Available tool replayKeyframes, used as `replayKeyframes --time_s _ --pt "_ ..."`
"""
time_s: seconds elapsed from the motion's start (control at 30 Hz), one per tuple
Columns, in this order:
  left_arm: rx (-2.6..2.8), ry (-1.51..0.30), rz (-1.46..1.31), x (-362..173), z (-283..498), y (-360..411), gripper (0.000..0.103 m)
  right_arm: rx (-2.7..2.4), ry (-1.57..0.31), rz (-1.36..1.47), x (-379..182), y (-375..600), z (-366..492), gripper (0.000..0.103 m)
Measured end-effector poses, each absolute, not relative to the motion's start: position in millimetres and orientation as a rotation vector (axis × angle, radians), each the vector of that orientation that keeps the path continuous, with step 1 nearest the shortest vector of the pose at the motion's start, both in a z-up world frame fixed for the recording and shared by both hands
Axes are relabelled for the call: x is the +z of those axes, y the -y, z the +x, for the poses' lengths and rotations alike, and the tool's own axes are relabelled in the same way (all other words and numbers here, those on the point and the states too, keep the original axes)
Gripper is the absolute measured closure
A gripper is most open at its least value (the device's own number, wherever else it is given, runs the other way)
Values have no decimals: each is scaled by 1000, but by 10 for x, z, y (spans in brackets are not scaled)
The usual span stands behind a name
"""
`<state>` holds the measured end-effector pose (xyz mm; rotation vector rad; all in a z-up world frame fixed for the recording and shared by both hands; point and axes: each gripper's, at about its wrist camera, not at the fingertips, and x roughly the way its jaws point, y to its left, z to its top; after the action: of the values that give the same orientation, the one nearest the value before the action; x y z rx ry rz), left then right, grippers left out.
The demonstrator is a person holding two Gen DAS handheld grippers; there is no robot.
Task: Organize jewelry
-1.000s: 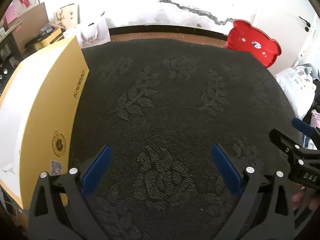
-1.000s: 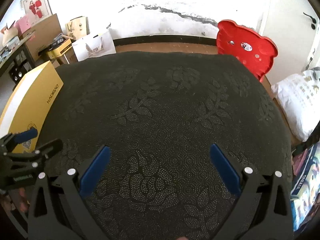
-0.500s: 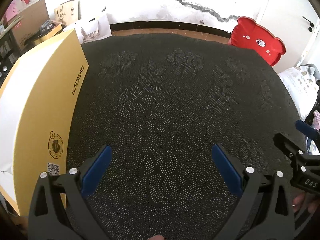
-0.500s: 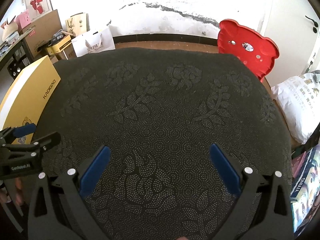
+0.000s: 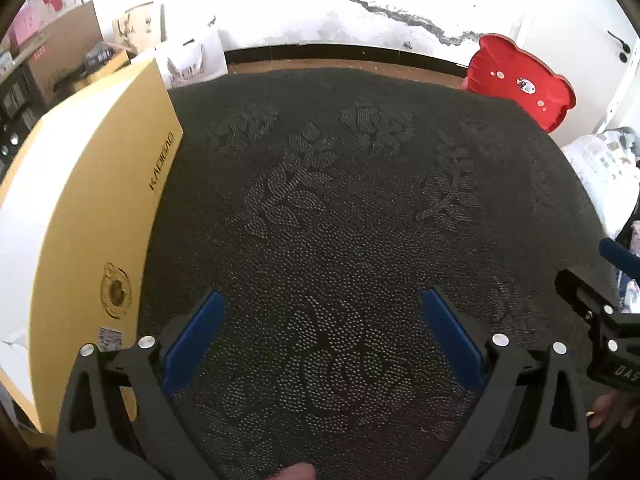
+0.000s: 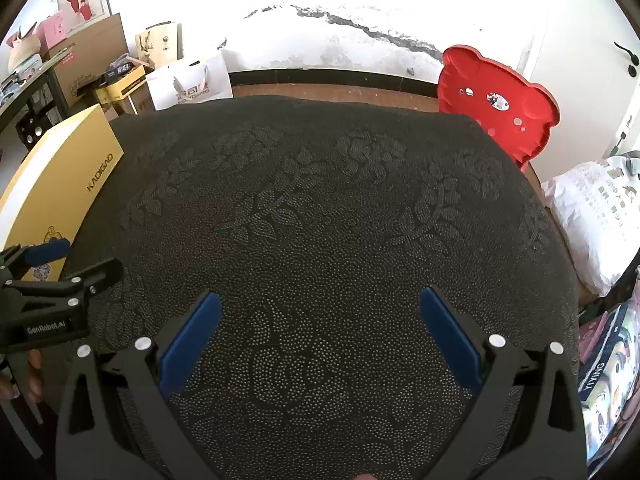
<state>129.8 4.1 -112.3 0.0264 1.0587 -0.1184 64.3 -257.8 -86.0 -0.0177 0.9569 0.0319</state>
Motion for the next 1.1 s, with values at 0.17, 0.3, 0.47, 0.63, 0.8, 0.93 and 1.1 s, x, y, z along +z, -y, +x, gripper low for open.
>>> replayKeyframes --time_s 0.17,0.3,0.47,0.63,0.8,0.93,1.1 --pt "-101 -1054 69 -1144 1273 -24 6 34 -955 -26 -858 2553 640 7" --pt "-105 -1058 57 -1141 1270 -41 6 33 -955 -27 -860 2536 637 7" --pt "-108 -1057 58 -1139 1270 -34 6 35 -955 -32 -875 2529 634 7" --pt "-112 -1054 66 -1135 1268 -12 6 33 -954 -31 -871 2541 645 7" --pt "-113 -1058 61 -1137 1271 -12 6 33 -953 -31 -869 2545 647 7" --pt "-111 -1059 58 -1134 1269 -15 6 32 -951 -31 -866 2546 647 7" --pt "-113 -1060 61 -1138 1264 -7 6 33 -951 -30 -866 2553 649 7"
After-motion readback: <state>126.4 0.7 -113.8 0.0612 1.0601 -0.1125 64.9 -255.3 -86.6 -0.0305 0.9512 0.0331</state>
